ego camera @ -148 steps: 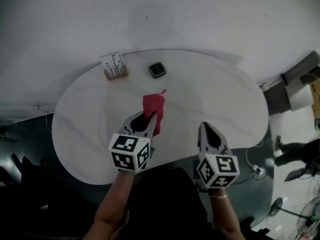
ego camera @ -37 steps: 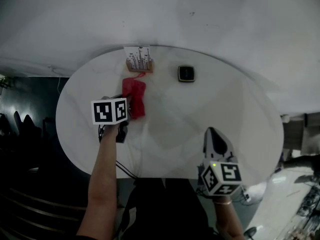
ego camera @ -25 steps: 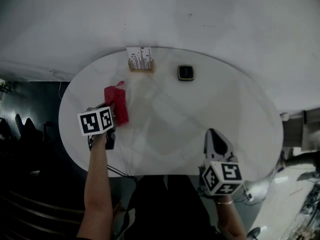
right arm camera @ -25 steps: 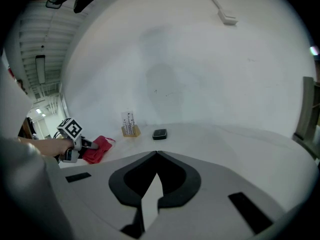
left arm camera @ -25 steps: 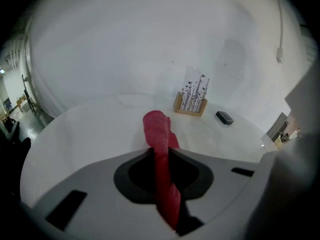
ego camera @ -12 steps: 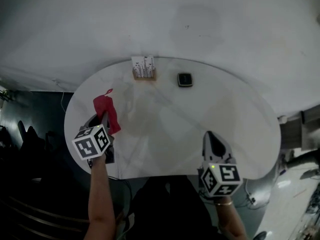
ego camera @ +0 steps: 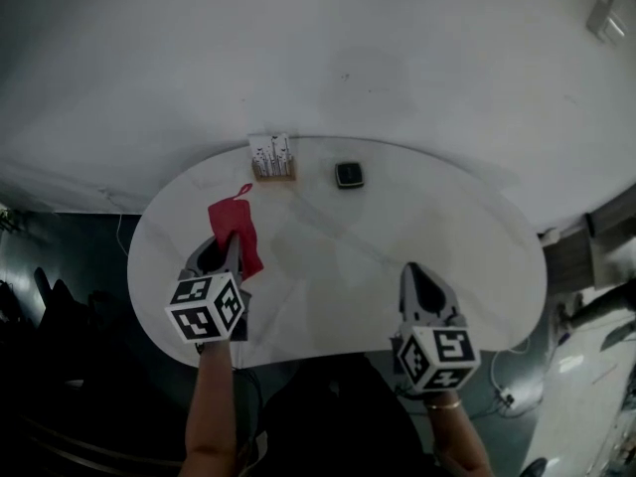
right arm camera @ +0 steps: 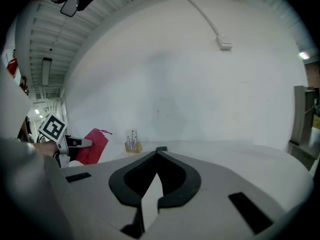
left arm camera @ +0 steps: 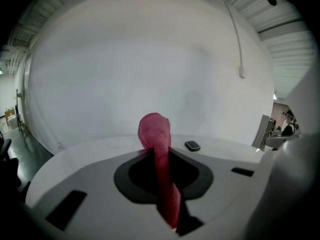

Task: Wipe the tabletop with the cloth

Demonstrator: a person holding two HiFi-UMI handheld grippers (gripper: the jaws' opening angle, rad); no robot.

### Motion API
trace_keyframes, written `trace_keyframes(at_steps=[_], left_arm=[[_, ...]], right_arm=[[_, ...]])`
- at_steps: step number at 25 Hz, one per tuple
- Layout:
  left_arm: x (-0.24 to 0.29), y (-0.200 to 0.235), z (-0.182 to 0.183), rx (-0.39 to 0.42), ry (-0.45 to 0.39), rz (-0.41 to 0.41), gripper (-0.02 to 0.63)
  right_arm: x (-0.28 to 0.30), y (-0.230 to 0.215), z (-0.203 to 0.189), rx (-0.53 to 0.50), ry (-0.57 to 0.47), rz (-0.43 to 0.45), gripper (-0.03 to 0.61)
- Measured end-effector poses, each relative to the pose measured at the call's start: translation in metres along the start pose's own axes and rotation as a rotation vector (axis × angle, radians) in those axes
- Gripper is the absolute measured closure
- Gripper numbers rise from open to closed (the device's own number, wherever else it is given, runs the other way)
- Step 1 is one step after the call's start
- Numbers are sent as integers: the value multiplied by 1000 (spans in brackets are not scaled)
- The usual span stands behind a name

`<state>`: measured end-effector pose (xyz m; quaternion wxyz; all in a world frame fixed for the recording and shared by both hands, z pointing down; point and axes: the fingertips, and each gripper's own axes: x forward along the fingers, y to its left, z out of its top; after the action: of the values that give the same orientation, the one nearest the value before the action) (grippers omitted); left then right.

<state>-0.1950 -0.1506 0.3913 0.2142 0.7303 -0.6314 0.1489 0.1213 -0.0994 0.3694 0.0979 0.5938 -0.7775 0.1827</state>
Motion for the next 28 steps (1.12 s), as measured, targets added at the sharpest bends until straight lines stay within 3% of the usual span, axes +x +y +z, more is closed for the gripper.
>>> trace_keyframes(at_steps=[14,28], left_arm=[[-11,-122,3,69,-107,-229,561],[-17,-148,-8,109,-130,-257,561]], right_arm=[[-21,-7,11,28,-66,-4,577],[-20,-5,19,40,-106,46,577]])
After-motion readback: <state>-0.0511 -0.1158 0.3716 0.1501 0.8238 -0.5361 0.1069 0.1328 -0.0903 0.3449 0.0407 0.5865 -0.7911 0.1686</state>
